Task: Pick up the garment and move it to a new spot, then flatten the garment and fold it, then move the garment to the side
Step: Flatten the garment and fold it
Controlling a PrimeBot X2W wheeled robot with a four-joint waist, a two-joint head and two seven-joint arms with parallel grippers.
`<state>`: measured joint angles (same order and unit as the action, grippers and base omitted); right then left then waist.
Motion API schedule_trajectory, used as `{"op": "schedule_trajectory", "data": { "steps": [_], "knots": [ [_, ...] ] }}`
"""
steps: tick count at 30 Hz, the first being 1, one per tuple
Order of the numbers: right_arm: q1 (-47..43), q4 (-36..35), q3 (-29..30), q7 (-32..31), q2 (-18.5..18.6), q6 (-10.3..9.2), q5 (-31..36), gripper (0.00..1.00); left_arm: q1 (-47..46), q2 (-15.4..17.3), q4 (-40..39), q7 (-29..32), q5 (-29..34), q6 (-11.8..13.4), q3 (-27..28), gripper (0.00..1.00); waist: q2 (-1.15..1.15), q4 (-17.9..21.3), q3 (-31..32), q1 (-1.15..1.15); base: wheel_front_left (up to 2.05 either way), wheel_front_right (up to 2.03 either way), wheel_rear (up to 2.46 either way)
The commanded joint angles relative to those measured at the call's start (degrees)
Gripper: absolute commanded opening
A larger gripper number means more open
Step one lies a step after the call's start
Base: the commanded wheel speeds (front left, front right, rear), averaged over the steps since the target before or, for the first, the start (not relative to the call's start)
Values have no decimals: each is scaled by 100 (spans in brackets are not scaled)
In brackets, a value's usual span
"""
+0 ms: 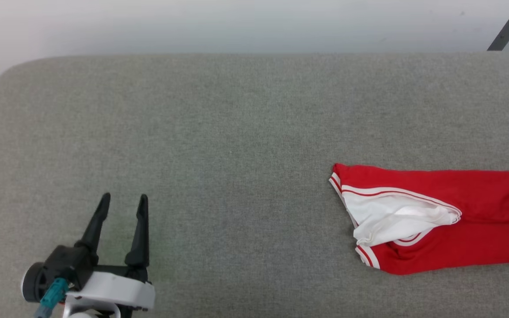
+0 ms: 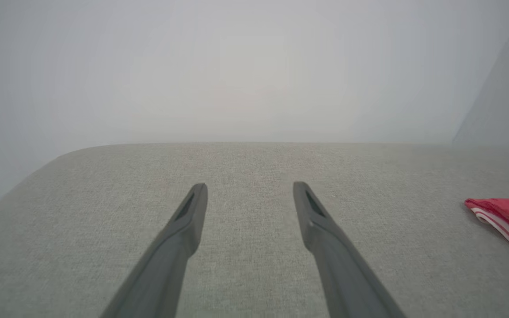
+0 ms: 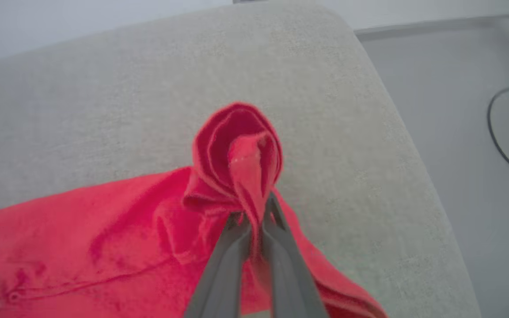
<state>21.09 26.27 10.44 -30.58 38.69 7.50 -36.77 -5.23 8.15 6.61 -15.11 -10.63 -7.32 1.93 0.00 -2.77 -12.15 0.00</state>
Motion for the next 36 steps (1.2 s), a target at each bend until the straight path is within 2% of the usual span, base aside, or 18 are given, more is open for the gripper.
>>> {"op": "schedule_trajectory", "data": {
  "steps": [1,8,11,15,19,23,30,36],
  "knots": [
    [-132,-285,-104,-74,-135,-3,-100,0,71,26,0,-2,-48,-23,-8,100,0,-25,74,0,0,0,0],
    [-640,-2450,-833,-736,-683,-3,-265,0,223,51,24,-1,-134,-24,-65,100,0,-96,221,0,0,0,0],
    [-753,-3040,-1210,-977,-937,-3,-349,0,203,15,32,-2,-156,-20,-105,100,0,-208,265,0,0,0,0],
    [-815,-3436,-1695,-1146,-1197,-4,-308,0,204,-8,86,-2,-169,-20,-211,100,0,-407,330,0,0,0,0],
    [-747,-3537,-2193,-1061,-1042,-4,96,0,195,-40,153,-2,-223,-20,-346,100,0,-656,381,0,0,0,0],
    [-666,-3333,-2349,-942,-1150,-3,46,0,222,-8,181,-2,-253,-20,-461,100,0,-845,378,0,0,0,0],
    [-458,-2517,-2506,-602,-1409,-3,22,0,96,-64,181,-1,-347,-20,-591,100,0,-1044,276,0,0,0,0],
    [-317,-1790,-2885,-317,-1372,-3,49,0,2,-31,214,-2,-365,-20,-626,100,0,-1078,198,0,0,0,0]
  ]
}}
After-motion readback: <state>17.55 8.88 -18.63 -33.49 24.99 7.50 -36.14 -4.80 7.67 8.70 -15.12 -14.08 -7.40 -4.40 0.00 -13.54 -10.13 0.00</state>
